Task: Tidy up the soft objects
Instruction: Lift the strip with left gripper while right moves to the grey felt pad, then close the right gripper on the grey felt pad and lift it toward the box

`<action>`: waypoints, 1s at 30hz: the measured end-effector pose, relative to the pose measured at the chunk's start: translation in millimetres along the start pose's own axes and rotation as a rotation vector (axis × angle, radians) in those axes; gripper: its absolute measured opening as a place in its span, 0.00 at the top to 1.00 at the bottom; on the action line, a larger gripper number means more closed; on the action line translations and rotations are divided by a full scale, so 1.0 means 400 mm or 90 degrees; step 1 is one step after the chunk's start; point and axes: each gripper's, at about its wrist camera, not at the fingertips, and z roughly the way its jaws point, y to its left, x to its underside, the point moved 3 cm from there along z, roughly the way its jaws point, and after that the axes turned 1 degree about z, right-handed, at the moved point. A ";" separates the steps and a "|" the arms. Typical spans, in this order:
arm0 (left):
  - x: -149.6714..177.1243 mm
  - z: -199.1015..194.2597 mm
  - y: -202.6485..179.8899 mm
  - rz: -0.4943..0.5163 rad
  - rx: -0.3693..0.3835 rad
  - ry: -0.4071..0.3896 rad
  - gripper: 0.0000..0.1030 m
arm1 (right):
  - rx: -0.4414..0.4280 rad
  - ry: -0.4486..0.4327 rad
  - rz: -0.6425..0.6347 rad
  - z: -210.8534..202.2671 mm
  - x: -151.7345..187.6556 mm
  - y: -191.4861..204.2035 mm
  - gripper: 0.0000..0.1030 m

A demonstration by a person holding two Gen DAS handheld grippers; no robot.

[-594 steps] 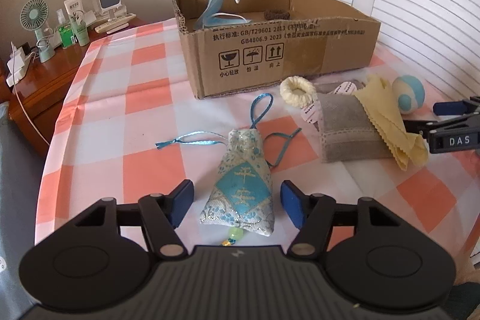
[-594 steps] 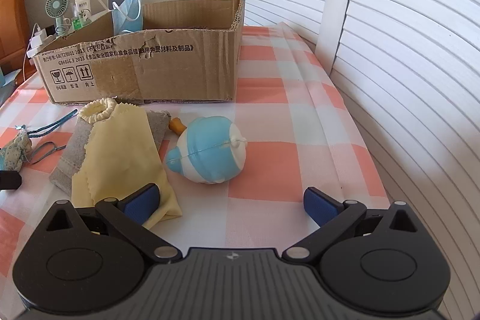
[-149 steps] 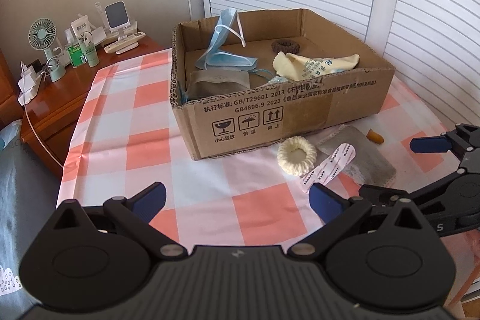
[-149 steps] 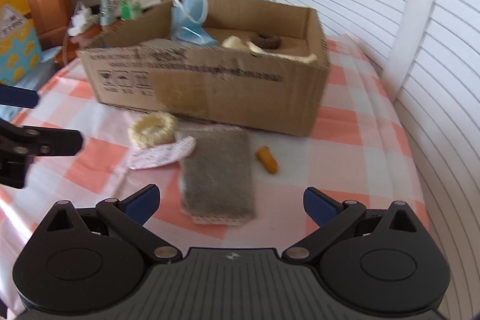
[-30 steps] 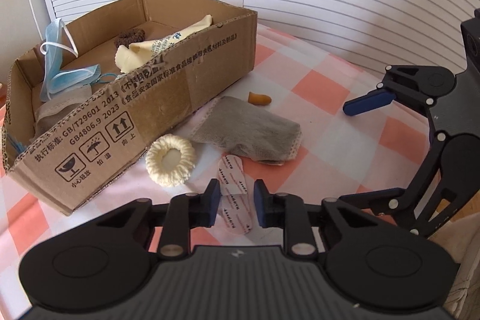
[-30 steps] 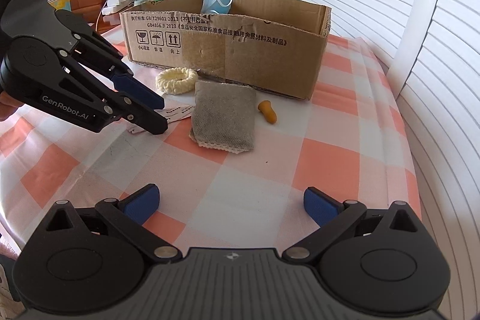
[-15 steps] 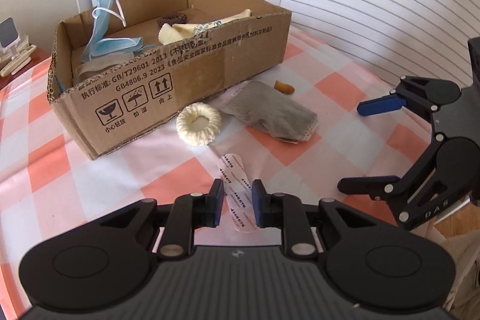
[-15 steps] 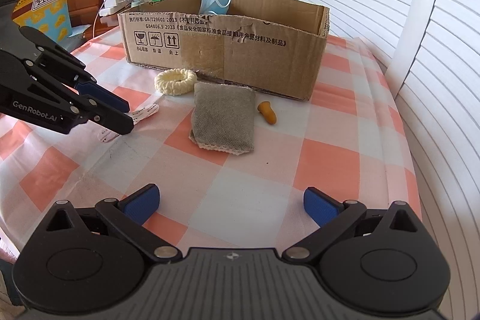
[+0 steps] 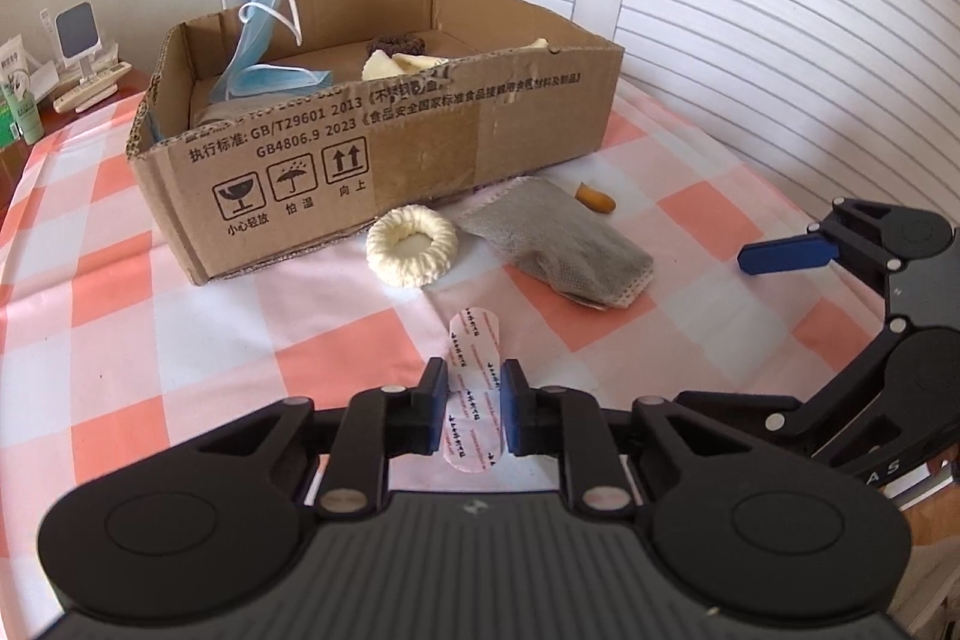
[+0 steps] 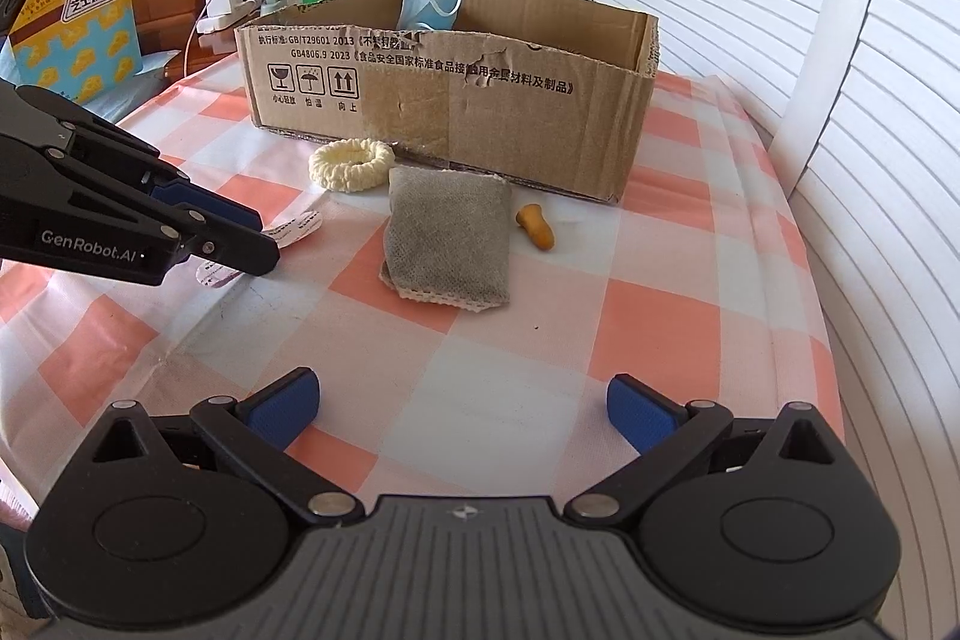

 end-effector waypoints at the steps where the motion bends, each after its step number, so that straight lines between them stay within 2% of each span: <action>1: 0.000 -0.001 0.002 -0.002 -0.004 -0.001 0.84 | 0.000 0.000 0.000 0.000 0.000 0.000 0.00; 9: -0.001 -0.042 0.035 -0.030 -0.036 -0.021 0.84 | -0.004 -0.002 -0.002 0.017 -0.015 0.008 0.00; 15: 0.000 -0.058 0.068 -0.052 -0.053 -0.033 0.84 | -0.034 -0.008 -0.014 0.052 -0.047 0.025 0.00; 21: 0.001 -0.061 0.089 -0.063 -0.060 -0.038 0.84 | -0.060 -0.011 -0.025 0.097 -0.092 0.041 0.00; 30: 0.001 -0.062 0.109 -0.073 -0.060 -0.039 0.84 | -0.063 -0.012 -0.028 0.155 -0.153 0.044 0.01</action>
